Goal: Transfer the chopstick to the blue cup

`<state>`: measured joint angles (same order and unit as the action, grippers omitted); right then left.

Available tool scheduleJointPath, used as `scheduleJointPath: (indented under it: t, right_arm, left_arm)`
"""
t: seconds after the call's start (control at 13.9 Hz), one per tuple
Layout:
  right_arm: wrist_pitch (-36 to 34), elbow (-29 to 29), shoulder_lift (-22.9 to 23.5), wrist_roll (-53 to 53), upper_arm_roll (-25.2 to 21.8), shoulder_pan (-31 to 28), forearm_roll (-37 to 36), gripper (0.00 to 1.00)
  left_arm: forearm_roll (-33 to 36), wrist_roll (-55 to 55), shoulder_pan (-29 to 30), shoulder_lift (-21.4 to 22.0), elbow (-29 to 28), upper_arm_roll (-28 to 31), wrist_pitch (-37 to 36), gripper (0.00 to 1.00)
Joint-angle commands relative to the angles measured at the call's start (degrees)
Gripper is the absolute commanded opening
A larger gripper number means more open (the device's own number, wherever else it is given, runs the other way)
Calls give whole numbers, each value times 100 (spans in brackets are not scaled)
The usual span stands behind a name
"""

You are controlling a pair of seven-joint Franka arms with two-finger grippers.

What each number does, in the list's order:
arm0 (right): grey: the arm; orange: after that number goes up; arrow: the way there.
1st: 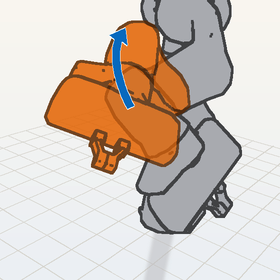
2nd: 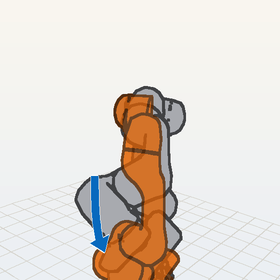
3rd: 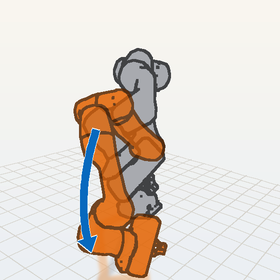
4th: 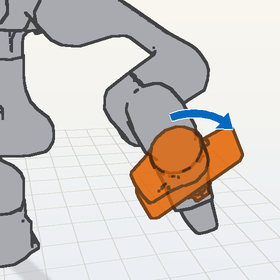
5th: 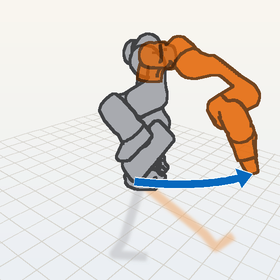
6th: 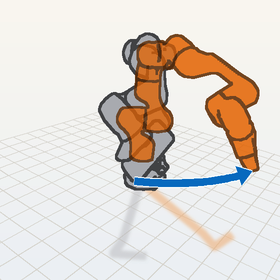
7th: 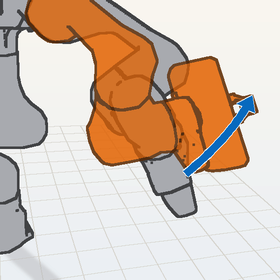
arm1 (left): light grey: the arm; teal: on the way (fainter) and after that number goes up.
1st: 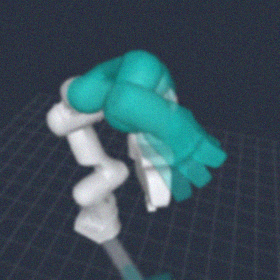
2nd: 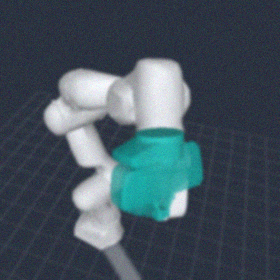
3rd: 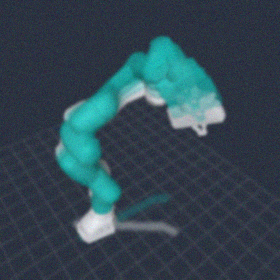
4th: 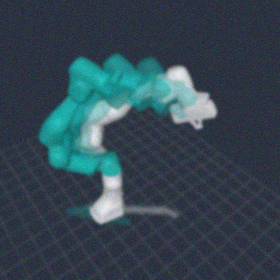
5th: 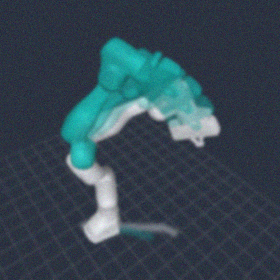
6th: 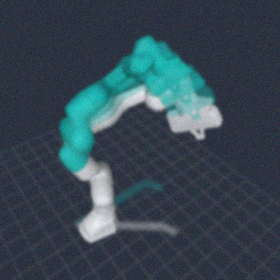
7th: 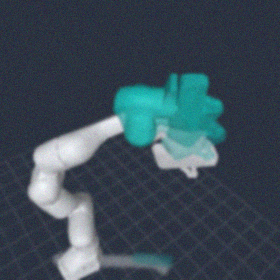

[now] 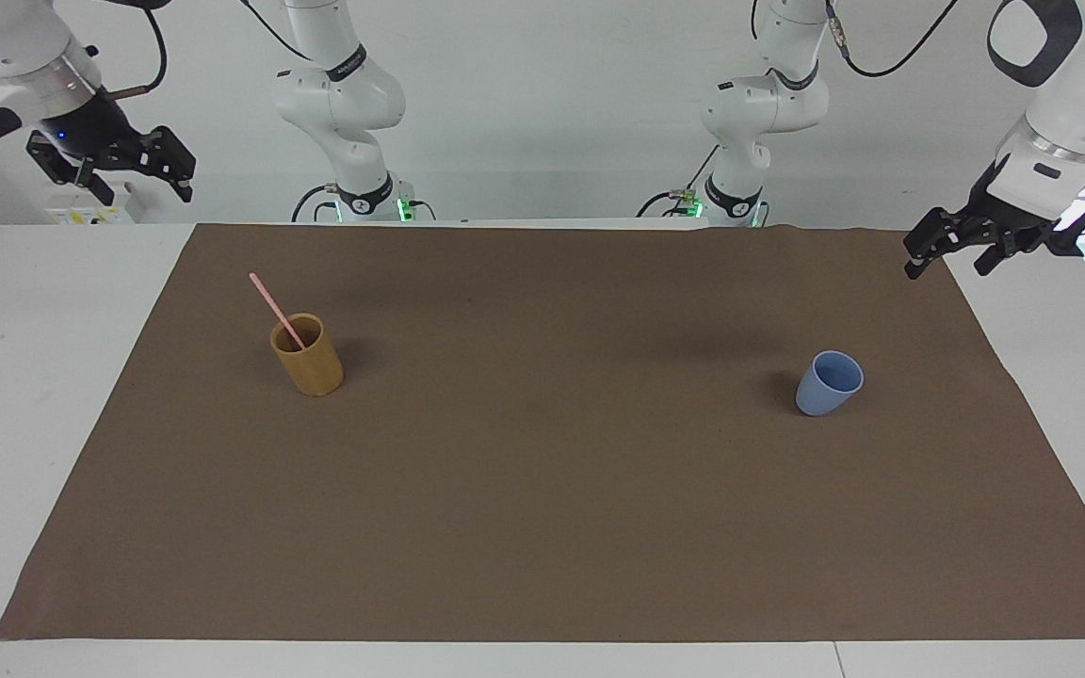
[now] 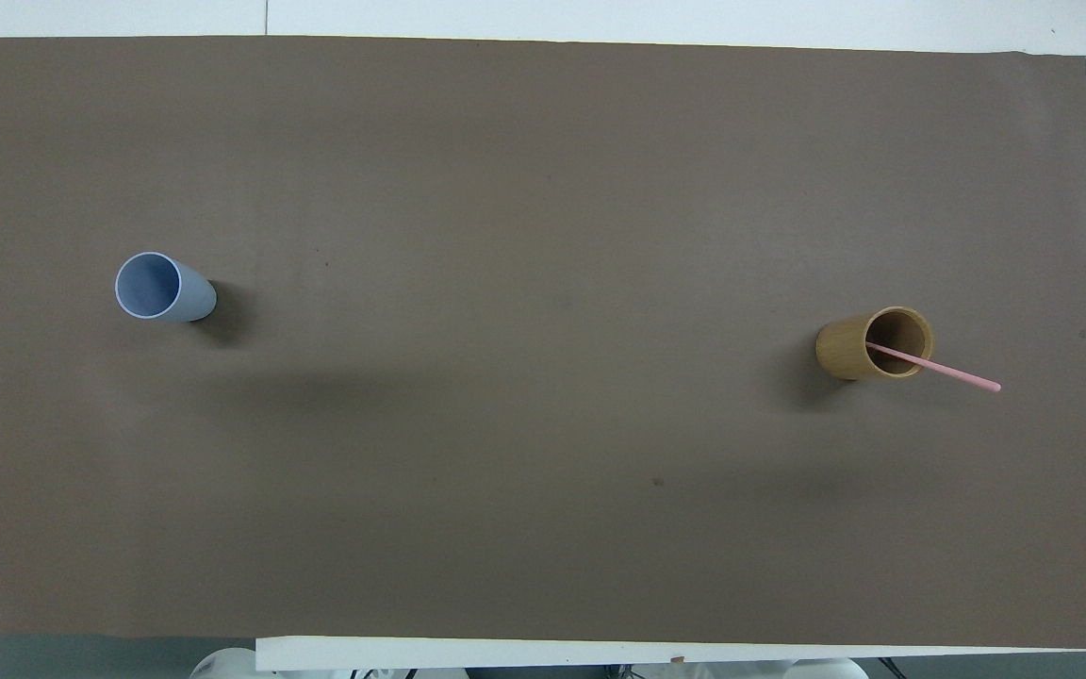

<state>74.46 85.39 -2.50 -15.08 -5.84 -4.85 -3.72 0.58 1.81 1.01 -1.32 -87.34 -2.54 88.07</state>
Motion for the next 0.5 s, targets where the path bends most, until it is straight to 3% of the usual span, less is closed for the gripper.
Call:
scheduleJointPath:
  t: [0.0,0.29,0.43]
  right_arm:
    - [165,197,-128,67,92,-16,30,100]
    - [253,188,-128,58,119,-7,38,100]
    - [253,206,-128,67,127,-24,47,100]
  left_arm:
    - [-84,109,74,-17,95,-36,-124,100]
    - [-75,74,109,44,-167,-18,251,100]
    - [-75,13,215,324,-1287,-10,1486,100]
